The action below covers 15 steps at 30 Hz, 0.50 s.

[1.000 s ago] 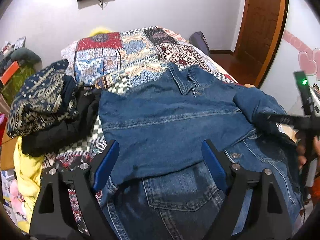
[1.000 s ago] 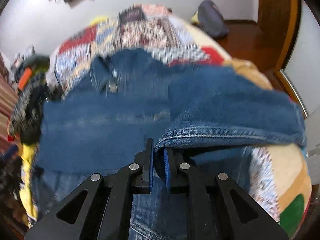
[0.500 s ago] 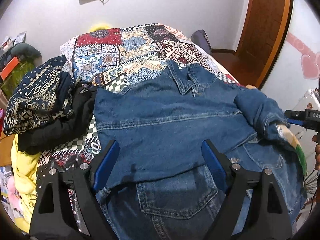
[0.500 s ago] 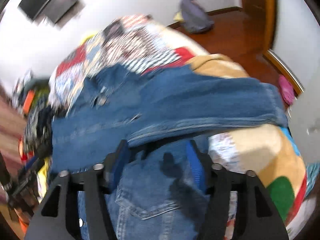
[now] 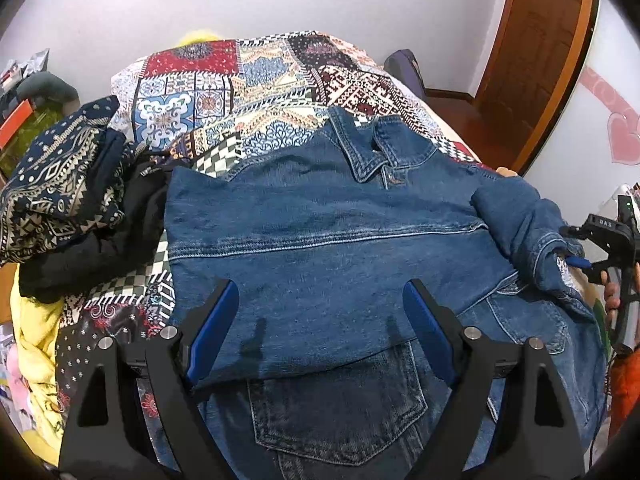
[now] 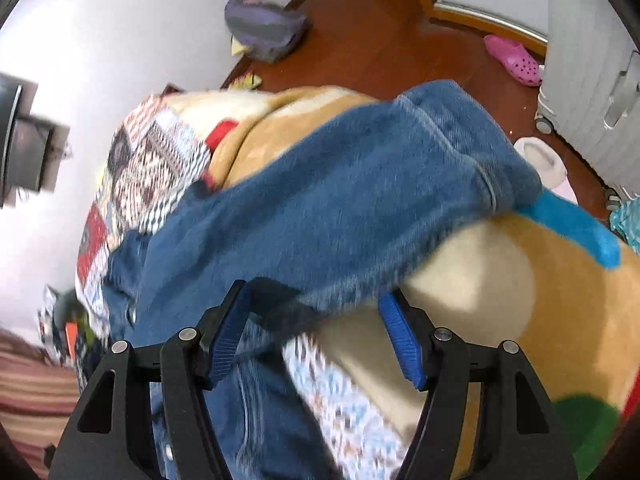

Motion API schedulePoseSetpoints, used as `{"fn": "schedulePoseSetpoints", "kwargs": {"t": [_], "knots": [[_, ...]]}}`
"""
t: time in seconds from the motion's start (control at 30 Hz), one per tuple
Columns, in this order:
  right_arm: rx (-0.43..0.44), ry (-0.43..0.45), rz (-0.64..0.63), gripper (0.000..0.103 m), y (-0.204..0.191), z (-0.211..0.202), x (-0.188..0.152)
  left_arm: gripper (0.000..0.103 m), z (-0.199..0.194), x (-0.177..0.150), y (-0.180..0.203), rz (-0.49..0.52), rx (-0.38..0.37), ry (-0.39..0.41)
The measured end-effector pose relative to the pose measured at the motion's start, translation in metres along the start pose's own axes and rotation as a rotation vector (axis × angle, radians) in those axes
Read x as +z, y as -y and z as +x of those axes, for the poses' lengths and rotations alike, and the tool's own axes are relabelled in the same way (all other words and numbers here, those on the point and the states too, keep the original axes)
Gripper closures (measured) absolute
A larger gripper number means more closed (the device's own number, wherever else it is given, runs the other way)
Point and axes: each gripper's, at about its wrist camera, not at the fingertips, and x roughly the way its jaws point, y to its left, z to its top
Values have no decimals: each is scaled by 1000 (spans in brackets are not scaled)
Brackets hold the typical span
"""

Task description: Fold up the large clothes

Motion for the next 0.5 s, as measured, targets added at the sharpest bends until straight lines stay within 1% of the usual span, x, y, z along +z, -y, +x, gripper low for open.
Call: {"fn": "schedulePoseSetpoints", "kwargs": {"t": [0.07,0.1,0.13,0.17,0.23,0.37,0.4,0.43,0.5], "knots": [[-21,43,0,48,0,-2,5,19,4,-1,0,-6,0,-12],[-41,61,-2,59,-2,-2,7,19,6,-1,0,-5,2,-19],[-56,72,-12,77,-3,-2,10,19,7,-1,0,-3,4,-22],[-60,68,-26,88,-6,-2,12,19,8,-2,0,-1,7,-23],[-53,70,-38,92,-8,-7,15,19,7,-3,-1,2,9,-19],[-58,163,-143,95,-34,-38,15,19,0,-3,-4,8,18,5],[-37,189,-177,95,-48,-52,14,19,-2,-2,-6,7,19,10],[-25,202,-193,95,-55,-57,14,19,-6,-2,-8,6,19,20],[23,243,-263,96,-85,-81,10,19,-14,-1,-12,1,19,37]]}}
